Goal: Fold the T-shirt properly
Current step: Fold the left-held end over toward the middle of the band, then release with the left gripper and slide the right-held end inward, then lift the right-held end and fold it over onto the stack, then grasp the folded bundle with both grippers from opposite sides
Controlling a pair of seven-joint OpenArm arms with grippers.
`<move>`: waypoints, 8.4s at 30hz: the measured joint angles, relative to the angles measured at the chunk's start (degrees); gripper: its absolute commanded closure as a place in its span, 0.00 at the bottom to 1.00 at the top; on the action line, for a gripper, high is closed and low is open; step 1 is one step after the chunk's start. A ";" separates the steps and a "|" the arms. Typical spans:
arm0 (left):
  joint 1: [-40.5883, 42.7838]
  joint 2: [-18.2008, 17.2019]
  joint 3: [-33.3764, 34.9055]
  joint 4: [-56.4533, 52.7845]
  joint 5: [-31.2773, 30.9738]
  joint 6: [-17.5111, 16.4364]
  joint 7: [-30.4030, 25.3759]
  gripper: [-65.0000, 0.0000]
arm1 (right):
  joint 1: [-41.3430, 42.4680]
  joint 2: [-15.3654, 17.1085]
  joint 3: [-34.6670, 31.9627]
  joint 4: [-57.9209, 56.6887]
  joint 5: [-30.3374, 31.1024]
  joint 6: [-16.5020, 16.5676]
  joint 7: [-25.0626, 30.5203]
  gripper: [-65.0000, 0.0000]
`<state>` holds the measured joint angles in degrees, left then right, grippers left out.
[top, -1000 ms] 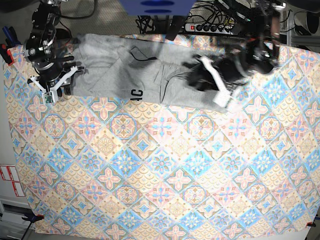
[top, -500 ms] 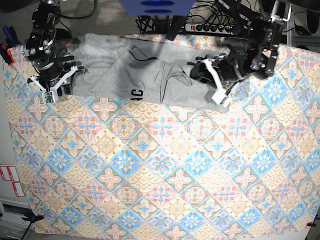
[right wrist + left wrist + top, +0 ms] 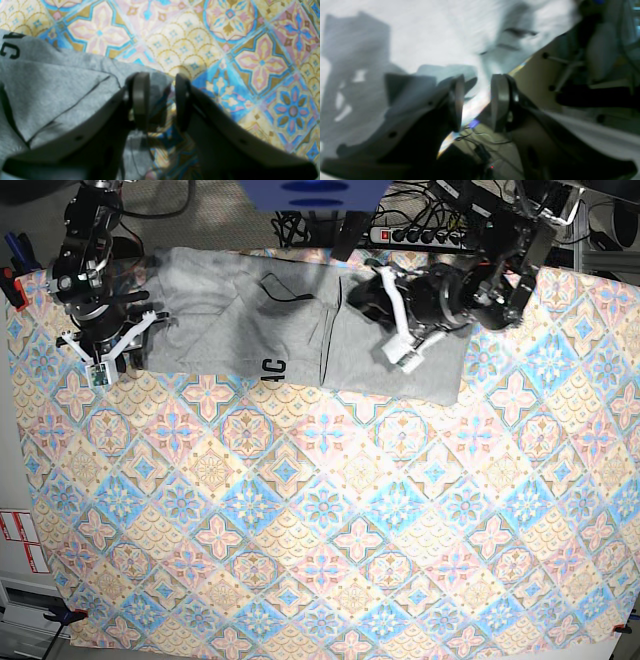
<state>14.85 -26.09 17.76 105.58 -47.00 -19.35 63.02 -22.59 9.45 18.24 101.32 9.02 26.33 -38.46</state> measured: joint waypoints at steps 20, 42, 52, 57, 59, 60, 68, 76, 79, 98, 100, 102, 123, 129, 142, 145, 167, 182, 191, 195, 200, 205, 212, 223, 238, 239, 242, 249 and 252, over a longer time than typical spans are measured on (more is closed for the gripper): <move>4.39 0.24 -27.98 -6.38 0.26 0.20 -0.20 0.71 | -0.70 1.55 -0.13 -5.29 0.26 0.00 -11.63 0.52; 4.20 0.22 -27.87 -6.43 0.04 0.02 -0.22 0.71 | 1.75 1.53 0.13 -7.15 14.97 -0.42 -18.67 0.36; 4.04 0.22 -27.87 -6.43 0.02 0.02 -0.24 0.71 | 2.01 1.60 -0.17 -11.65 15.15 -0.35 -18.49 0.30; 4.04 0.22 -27.87 -6.43 0.04 0.02 -0.24 0.71 | 2.49 1.97 0.26 -16.04 17.73 0.48 -16.22 0.30; 4.04 0.22 -27.87 -6.43 0.04 0.02 -0.24 0.71 | 2.69 2.27 0.55 -17.49 21.73 0.42 -15.67 0.30; 4.04 0.22 -27.87 -6.43 0.04 0.02 -0.22 0.71 | 2.60 2.38 0.55 -17.94 23.71 0.28 -15.30 0.30; 4.13 0.20 -27.87 -6.43 0.04 0.02 -0.24 0.71 | 1.27 1.81 0.13 -18.47 30.73 0.24 -15.58 0.52; 4.22 0.20 -27.87 -6.43 0.02 0.02 -0.24 0.71 | 0.59 2.51 -4.79 -18.34 31.54 -0.02 -14.69 0.55; 4.24 0.22 -27.87 -6.43 0.00 0.02 -0.24 0.71 | 0.85 2.75 -6.62 -18.36 31.54 -0.02 -14.69 0.67; 4.02 0.26 -28.55 -6.36 -0.22 -0.02 -0.20 0.71 | 8.17 1.73 4.09 -19.52 29.64 -0.15 -18.64 1.00; 4.02 0.59 -29.92 -6.34 -0.09 0.02 -0.24 0.71 | 10.05 1.44 5.35 -19.54 29.99 0.04 -18.75 1.00; 4.13 1.49 -31.54 -6.34 -0.04 0.02 -0.26 0.71 | 11.74 1.44 5.70 -19.87 28.81 0.02 -19.41 1.00; 4.35 1.75 -31.87 -6.32 -0.09 -0.02 -0.22 0.71 | 8.11 2.69 -17.25 0.35 22.49 -0.17 -19.23 1.00; 5.20 1.75 -31.91 -6.25 -0.07 -0.02 -0.44 0.71 | 8.72 2.80 -29.73 5.05 22.91 -0.02 -19.06 1.00; 5.62 1.75 -31.95 -6.25 -0.04 -0.02 -0.22 0.71 | 17.27 3.06 -46.07 5.66 22.47 0.00 -19.98 1.00; 5.62 1.73 -31.93 -6.25 0.09 -0.02 -0.22 0.71 | 19.56 3.08 -48.72 5.64 22.47 -0.02 -19.67 1.00; 5.64 3.56 -31.78 -6.25 0.20 0.02 0.00 0.71 | 26.84 1.99 -52.68 -5.68 23.10 11.47 -14.71 0.65; 6.99 3.17 -27.30 3.19 -0.02 -0.15 -0.02 0.72 | 21.97 1.97 -41.66 -11.52 22.49 11.15 -14.05 0.80; 7.45 -0.17 -17.35 7.34 0.22 -0.39 0.44 0.72 | 32.79 -4.07 -52.74 -24.72 22.75 11.17 -13.64 0.79; 7.54 -0.15 -17.35 7.34 0.26 -0.20 0.44 0.72 | 37.00 -7.21 -54.36 -34.34 22.18 11.34 -14.43 0.79; 8.04 -0.15 -17.35 7.34 0.28 -0.20 0.39 0.72 | 40.65 -10.47 -54.80 -39.82 22.49 11.02 -9.20 0.79; 8.15 -0.13 -17.14 7.37 0.09 -0.22 0.42 0.72 | 41.09 -9.16 -54.55 -37.88 22.45 11.15 -5.35 0.79; 7.82 -0.63 -12.79 7.39 0.24 -0.17 0.13 0.72 | 41.00 -2.05 -50.42 -31.28 22.47 11.15 -4.83 0.79; 1.60 -2.80 -3.74 4.24 7.13 0.24 0.44 0.72 | 38.73 -0.85 -44.65 -31.56 22.49 11.10 -4.63 0.79; -0.04 3.76 -8.68 -9.38 16.61 0.02 -0.72 0.72 | 36.02 -0.98 -44.74 -31.10 22.43 10.99 -5.05 0.79; 0.24 2.73 -8.48 -10.01 16.33 -0.02 -0.68 0.72 | 35.93 -0.98 -44.76 -31.10 22.45 10.99 -4.87 0.79; 0.96 1.14 -9.09 -10.75 17.31 0.28 -0.07 0.73 | 35.93 -0.85 -44.74 -31.10 22.40 10.99 -5.05 0.79; 5.25 0.96 -8.44 6.25 13.75 -0.61 -0.61 0.79 | 36.15 -0.87 -45.75 -31.26 22.34 10.95 -5.09 0.79; 5.11 1.03 -4.59 7.26 10.49 -1.01 -0.22 0.79 | 36.59 -1.01 -48.76 -31.34 18.36 10.95 -5.01 0.80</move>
<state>19.97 -25.06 13.17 112.84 -36.51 -20.36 62.81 14.00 8.45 -30.52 69.97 27.38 37.28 -43.46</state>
